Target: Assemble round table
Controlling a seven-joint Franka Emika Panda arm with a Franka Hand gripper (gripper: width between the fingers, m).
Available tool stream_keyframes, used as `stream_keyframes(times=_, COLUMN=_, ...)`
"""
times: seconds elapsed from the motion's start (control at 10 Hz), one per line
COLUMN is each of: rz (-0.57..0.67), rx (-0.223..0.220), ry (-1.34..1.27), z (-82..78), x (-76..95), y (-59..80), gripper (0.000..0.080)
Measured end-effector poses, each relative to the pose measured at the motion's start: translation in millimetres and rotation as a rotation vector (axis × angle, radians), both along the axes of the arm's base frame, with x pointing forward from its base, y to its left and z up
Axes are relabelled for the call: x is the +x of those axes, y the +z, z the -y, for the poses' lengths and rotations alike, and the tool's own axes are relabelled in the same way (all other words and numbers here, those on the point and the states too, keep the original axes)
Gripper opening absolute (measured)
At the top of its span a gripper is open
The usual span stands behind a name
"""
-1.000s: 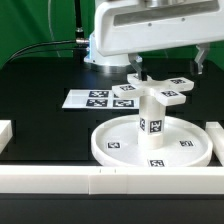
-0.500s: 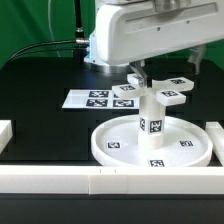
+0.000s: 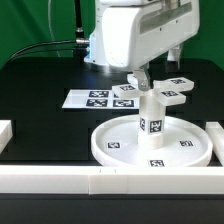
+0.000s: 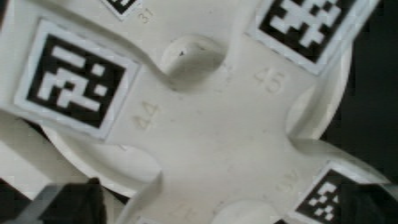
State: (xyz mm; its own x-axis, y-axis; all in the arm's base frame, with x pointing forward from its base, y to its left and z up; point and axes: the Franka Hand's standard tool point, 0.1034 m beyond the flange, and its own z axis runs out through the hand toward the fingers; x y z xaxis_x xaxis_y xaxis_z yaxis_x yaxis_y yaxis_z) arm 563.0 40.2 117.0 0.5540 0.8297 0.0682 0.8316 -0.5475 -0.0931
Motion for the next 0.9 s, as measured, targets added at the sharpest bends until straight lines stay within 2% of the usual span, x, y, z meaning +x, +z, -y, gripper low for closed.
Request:
stream_keyframes(times=0.3, rz=0.019, rx=0.004, ry=0.165, z=3.4, x=-1.8, y=-1.9, gripper=0.0649)
stream_keyframes(times=0.5, rz=0.022, rx=0.000, ry=0.167, z=4.1, x=-12.4, y=-9.1, gripper=0.0649)
stream_keyframes(times=0.9, rz=0.010, rx=-0.001, ry=0.157, z=7.1, x=-18.7, y=-19.7, gripper=0.0649)
